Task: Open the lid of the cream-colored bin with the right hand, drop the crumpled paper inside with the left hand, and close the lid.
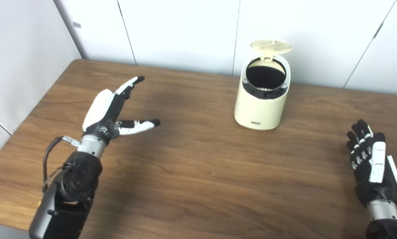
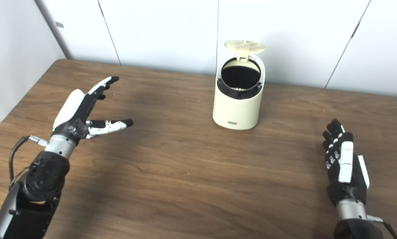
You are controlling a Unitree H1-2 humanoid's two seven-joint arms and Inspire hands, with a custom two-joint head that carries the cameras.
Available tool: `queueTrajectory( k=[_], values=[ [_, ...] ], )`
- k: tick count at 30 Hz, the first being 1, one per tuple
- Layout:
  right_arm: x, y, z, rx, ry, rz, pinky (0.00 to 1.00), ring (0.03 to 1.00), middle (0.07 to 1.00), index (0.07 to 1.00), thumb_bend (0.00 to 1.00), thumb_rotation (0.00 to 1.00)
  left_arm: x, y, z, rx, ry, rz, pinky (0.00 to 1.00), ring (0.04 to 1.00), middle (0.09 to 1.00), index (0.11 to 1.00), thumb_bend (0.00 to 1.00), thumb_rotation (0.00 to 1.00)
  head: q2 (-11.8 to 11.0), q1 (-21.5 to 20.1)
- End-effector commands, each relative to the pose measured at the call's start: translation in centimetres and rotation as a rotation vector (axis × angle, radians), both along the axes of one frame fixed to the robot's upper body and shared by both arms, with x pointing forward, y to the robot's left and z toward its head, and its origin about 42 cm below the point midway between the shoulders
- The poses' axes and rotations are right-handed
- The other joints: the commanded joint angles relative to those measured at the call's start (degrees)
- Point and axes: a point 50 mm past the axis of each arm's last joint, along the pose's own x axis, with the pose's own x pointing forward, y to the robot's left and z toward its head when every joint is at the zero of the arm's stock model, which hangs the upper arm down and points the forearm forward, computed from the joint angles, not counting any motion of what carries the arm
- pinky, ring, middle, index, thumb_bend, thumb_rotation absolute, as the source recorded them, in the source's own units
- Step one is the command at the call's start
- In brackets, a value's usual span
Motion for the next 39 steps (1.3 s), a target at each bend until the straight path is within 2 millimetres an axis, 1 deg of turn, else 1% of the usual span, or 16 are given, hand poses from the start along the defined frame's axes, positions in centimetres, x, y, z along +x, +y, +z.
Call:
queueTrajectory(
  k=[1,6,10,14,17,20,27,32,39],
  values=[
    [0.8,0.4,1.6,0.034,-0.079,0.002,1.0,0.966,0.968,0.968,0.46,0.99,0.2,1.0,1.9,0.123,-0.038,0.016,0.76,0.883,0.908,0.916,0.88,0.27,0.28,0.12],
    [0.9,0.7,1.8,0.028,-0.079,0.0,1.0,0.963,0.97,0.971,0.47,1.0,0.0,2.9,2.0,0.252,0.013,0.054,0.73,0.867,0.889,0.9,0.88,0.28,0.39,-0.32],
    [0.9,0.7,1.7,0.03,-0.083,0.006,1.0,0.969,0.979,0.978,0.47,1.0,-0.3,3.9,2.0,0.278,0.068,0.085,0.73,0.871,0.889,0.903,0.86,0.26,0.28,-0.5],
    [0.8,0.7,1.8,0.033,-0.08,0.004,1.0,0.963,0.972,0.969,0.45,1.0,-0.4,4.6,2.0,0.284,0.108,0.103,0.75,0.883,0.891,0.902,0.88,0.2,-0.12,-0.27],
    [0.9,0.5,1.9,0.04,-0.086,0.005,1.0,0.964,0.972,0.966,0.45,1.0,-0.5,5.1,1.8,0.306,0.122,0.109,0.73,0.874,0.882,0.888,0.91,0.15,-0.31,0.05],
    [0.9,0.3,1.8,0.041,-0.086,0.003,1.0,0.968,0.974,0.966,0.48,1.0,-0.5,5.5,1.9,0.343,0.159,0.126,0.72,0.866,0.88,0.879,0.93,0.11,-0.39,0.2],
    [1.0,0.1,1.7,0.058,-0.086,0.007,1.0,0.975,0.984,0.984,0.46,1.0,-0.4,6.3,1.8,0.406,0.225,0.148,0.7,0.85,0.862,0.854,0.93,0.14,-0.62,0.43],
    [1.0,0.2,1.6,0.074,-0.086,0.009,1.0,0.979,0.983,0.99,0.46,1.0,0.1,6.7,1.6,0.39,0.238,0.142,0.67,0.825,0.855,0.847,0.92,0.1,-0.62,0.43],
    [1.0,0.7,1.8,0.074,-0.083,0.006,1.0,0.969,0.971,0.986,0.45,0.99,1.5,6.9,1.1,0.354,0.241,0.145,0.67,0.798,0.831,0.827,0.89,0.06,-0.6,0.05]
  ],
)
